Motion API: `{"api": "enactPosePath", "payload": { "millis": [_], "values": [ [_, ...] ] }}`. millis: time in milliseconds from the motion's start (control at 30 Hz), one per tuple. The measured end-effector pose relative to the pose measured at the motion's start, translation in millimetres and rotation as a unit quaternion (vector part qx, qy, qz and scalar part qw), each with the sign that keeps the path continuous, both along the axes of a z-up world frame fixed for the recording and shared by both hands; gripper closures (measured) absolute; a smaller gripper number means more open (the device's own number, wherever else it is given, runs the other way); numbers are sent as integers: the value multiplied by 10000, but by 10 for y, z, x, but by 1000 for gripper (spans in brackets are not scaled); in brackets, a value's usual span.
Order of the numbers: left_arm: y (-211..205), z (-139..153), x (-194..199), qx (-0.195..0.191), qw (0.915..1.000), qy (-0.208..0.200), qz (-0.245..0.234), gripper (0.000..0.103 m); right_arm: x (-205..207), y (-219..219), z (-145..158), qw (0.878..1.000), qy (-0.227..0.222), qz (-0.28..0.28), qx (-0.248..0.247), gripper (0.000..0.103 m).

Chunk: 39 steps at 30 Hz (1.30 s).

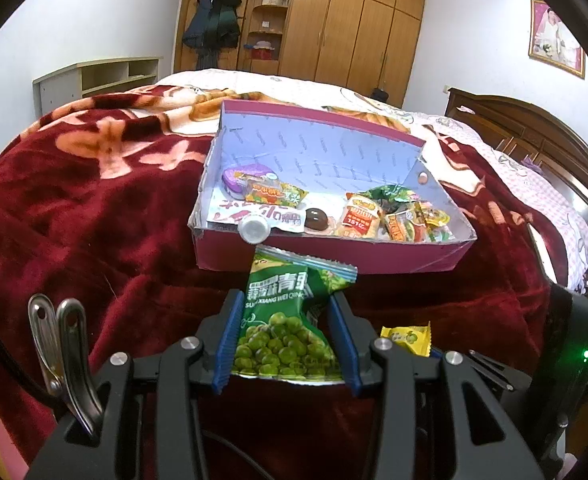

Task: Organize snacks
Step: 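Grasp the yellow wrapped candy with the right gripper while the left holds the pea bag, then carry the pea bag and yellow candy over the pink box and lower them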

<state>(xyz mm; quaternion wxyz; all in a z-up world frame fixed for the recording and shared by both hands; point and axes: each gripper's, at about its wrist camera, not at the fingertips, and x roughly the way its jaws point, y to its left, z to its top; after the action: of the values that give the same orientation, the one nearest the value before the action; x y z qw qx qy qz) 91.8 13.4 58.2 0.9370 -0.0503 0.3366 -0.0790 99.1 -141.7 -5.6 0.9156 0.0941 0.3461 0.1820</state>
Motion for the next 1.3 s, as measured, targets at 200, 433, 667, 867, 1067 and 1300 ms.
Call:
{"api": "enactPosePath", "payload": {
  "millis": [200, 433, 667, 867, 1067, 1300],
  "values": [
    [-44, 64, -47, 0, 10000, -32, -25, 58, -38, -49, 42, 9999, -72, -27, 79, 76],
    [-75, 123, -89, 4, 9999, -96, -35, 58, -136, -78, 149, 9996, -261, -23, 111, 76],
    [-136, 230, -72, 25, 9997, -233, -107, 58, -208, -142, 277, 9988, -433, -49, 210, 76],
    [-231, 325, -4, 95, 9991, -355, -198, 58, -224, -196, 382, 9982, -527, -72, 262, 76],
    [-299, 409, 128, 99, 9986, -470, -221, 58, -194, -260, 533, 9972, -707, -114, 230, 76],
    [-395, 470, 292, 218, 9976, -606, -244, 58, -69, -300, 650, 9963, -838, -141, 137, 76]
  ]
}}
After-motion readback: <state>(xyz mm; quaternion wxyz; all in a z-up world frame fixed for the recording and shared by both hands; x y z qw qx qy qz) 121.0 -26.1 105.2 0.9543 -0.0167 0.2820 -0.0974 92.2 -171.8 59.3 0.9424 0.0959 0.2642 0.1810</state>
